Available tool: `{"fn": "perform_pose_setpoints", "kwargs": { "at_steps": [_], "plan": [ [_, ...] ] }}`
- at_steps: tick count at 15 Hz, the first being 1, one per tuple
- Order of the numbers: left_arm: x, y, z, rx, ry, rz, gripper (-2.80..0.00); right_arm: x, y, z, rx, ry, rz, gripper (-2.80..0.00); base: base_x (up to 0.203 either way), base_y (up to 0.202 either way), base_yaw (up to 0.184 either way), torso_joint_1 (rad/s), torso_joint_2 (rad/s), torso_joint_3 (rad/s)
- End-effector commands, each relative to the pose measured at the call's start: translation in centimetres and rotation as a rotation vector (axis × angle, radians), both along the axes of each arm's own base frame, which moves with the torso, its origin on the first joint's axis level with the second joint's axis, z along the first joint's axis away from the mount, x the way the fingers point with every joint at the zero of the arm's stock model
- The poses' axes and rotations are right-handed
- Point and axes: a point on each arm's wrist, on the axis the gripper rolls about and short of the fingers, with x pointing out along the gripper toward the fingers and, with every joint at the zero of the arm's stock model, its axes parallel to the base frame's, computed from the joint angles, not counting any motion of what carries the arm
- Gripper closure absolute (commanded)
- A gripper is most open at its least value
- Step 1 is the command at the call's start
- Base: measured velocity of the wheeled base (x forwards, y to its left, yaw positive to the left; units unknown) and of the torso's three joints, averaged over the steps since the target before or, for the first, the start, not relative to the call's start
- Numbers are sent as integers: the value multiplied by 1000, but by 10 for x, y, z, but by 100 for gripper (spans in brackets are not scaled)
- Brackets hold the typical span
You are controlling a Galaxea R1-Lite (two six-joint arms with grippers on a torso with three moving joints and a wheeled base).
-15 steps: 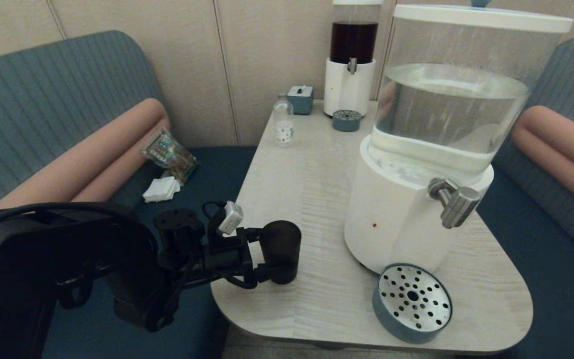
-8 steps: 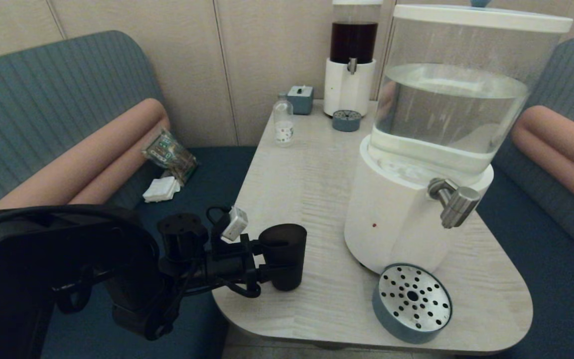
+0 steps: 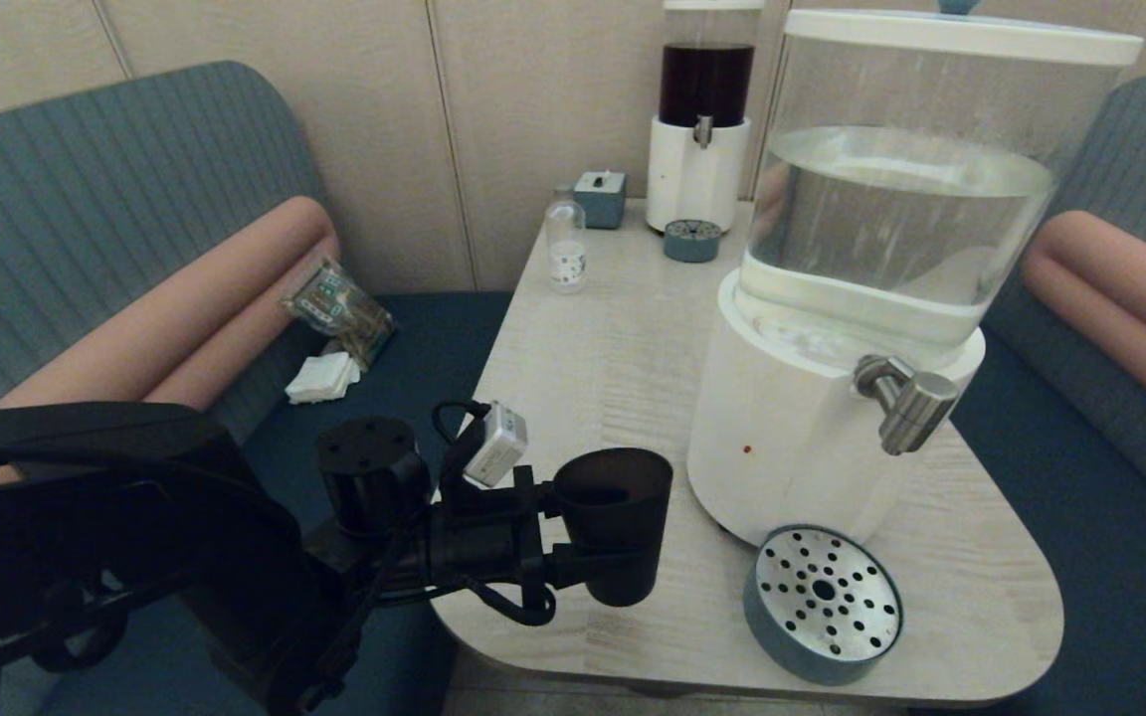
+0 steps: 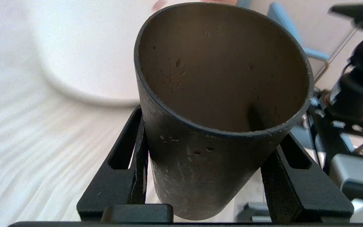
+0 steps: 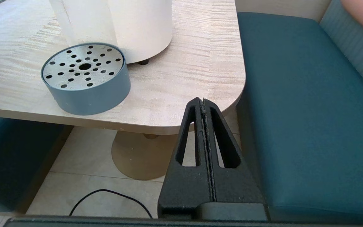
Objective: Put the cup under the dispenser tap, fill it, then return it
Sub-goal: Place it under the water dispenser
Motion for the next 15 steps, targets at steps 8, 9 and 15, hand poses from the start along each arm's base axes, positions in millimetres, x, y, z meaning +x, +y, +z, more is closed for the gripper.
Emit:
{"fn": "perform_pose_setpoints", "kwargs": {
  "at_steps": [8,9,15],
  "plan": [
    [4,-74,17,-103,-95,-79,0,0,0,0,0,1,1,0,0,0,0,0,0,0],
    [5,-81,16,-110,-94,-85,0,0,0,0,0,1,1,0,0,0,0,0,0,0],
    [1,-123,0,-131,-78,-120,0,0,0,0,0,1,1,0,0,0,0,0,0,0]
  ]
}}
